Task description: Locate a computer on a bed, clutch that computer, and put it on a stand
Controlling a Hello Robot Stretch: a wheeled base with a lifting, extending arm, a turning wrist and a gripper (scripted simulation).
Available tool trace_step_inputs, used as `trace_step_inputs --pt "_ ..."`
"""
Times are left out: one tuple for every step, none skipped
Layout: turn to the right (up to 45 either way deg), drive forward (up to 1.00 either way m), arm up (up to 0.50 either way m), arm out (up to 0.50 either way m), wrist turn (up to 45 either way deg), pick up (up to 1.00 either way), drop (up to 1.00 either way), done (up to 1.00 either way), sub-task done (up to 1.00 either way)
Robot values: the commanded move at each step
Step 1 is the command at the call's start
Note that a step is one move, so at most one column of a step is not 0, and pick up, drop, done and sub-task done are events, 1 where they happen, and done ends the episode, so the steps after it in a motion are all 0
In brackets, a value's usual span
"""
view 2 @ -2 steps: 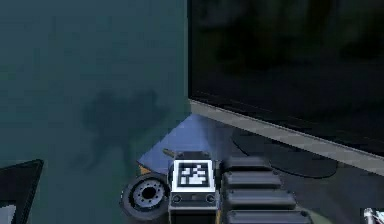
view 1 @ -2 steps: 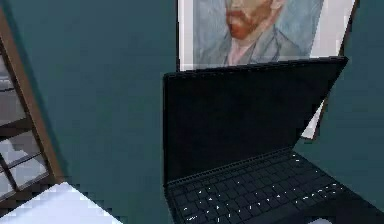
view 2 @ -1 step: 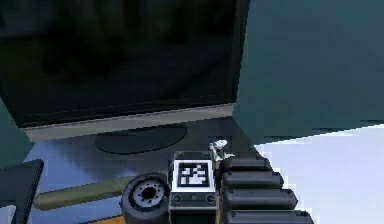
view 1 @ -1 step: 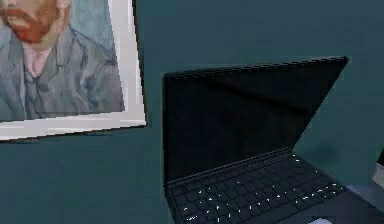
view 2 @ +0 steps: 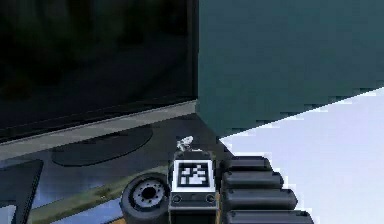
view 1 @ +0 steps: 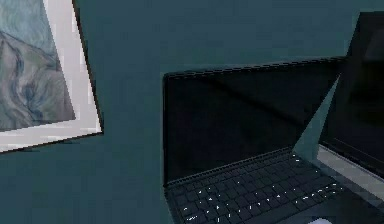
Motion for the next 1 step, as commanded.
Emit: trace_step_inputs --pt "0.0 0.0 0.0 0.48 0.0 0.0 0.0 0.0 0.0"
